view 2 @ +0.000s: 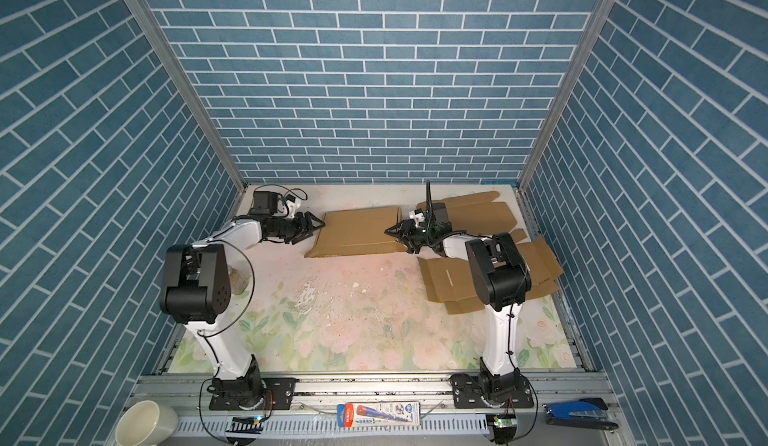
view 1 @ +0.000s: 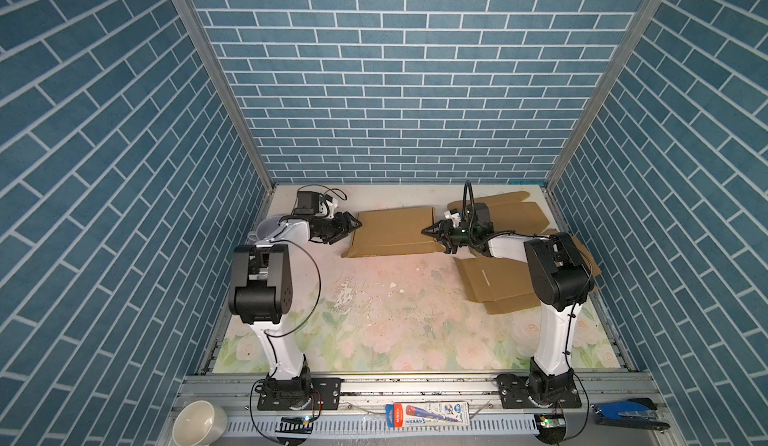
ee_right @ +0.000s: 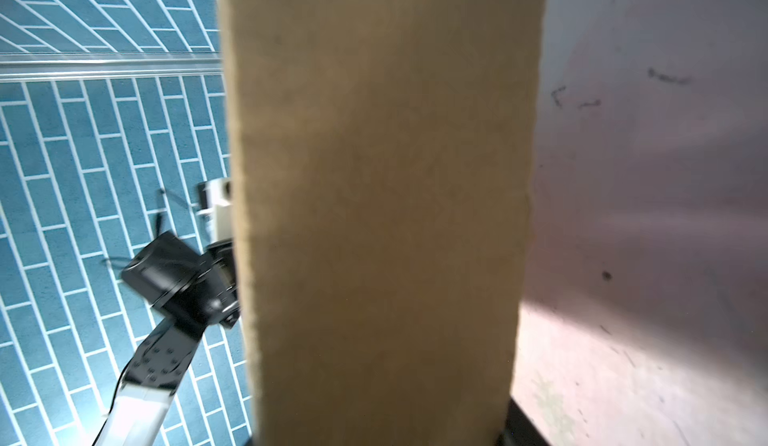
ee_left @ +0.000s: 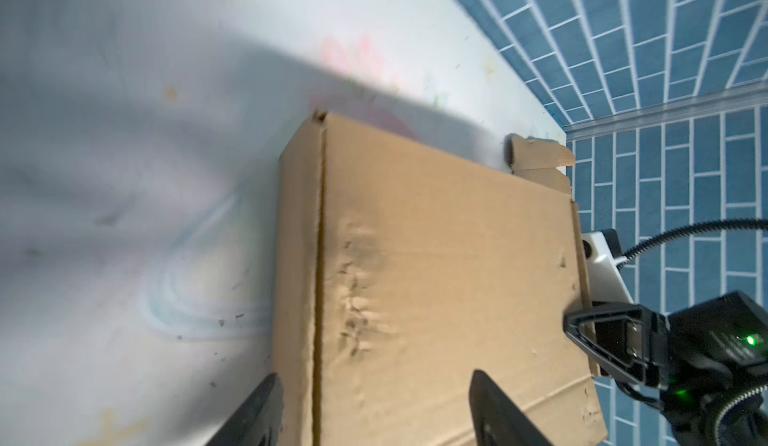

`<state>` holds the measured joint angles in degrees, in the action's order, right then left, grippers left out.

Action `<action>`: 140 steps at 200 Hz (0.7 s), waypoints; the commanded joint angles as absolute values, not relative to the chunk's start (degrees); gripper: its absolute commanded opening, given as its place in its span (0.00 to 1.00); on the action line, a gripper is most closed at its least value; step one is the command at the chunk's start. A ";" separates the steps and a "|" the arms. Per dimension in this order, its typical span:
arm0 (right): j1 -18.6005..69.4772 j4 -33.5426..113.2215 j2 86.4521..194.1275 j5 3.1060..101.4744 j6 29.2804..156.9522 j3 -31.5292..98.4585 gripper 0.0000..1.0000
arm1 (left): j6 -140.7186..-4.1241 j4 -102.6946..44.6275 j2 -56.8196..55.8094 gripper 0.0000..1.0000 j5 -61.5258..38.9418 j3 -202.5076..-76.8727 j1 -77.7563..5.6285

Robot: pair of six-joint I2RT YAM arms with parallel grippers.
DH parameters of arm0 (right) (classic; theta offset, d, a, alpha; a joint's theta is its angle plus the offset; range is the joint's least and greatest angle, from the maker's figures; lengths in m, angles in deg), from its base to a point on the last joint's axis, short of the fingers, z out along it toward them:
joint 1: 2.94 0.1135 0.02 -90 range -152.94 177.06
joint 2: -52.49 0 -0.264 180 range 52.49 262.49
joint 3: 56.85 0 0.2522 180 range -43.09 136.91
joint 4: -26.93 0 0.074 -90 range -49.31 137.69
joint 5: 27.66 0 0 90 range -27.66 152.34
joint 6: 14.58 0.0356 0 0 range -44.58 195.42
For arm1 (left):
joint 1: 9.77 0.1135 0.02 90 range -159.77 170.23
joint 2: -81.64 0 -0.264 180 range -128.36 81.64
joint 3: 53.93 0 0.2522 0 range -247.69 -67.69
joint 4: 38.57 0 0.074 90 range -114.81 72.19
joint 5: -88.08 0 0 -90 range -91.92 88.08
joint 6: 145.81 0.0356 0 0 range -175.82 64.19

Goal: Fold the paper box

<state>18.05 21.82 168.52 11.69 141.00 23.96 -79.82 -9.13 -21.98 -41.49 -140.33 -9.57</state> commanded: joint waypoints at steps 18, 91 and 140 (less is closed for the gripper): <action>17.28 18.16 165.74 8.83 147.52 23.26 0.49 | -71.40 -4.53 -8.03 0.89 -22.03 -139.23 -8.81; 16.22 17.17 162.94 4.61 153.17 22.71 0.44 | -70.08 -15.15 2.77 0.96 -27.84 -134.35 -7.79; 15.87 21.97 158.43 5.17 157.53 21.52 0.45 | -34.29 -5.52 8.46 0.92 -10.42 -132.44 -33.89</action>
<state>16.15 21.05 162.24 6.57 152.30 23.59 -54.93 -10.22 5.83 -18.72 -133.56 -25.22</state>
